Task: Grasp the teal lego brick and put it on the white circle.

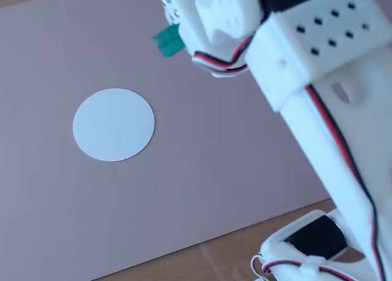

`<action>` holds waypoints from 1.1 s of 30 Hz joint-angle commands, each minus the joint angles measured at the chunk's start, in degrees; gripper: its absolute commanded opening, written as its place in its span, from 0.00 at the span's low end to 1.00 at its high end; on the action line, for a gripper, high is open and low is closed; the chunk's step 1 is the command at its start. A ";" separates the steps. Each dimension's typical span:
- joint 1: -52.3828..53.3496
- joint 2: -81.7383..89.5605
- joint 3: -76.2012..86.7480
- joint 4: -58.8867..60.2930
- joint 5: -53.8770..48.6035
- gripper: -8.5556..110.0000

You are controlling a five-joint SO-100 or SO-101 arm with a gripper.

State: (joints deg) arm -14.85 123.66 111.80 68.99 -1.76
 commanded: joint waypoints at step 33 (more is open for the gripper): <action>-17.23 -61.00 -39.46 15.82 -10.55 0.34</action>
State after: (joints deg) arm -31.64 62.14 74.53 83.94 -11.78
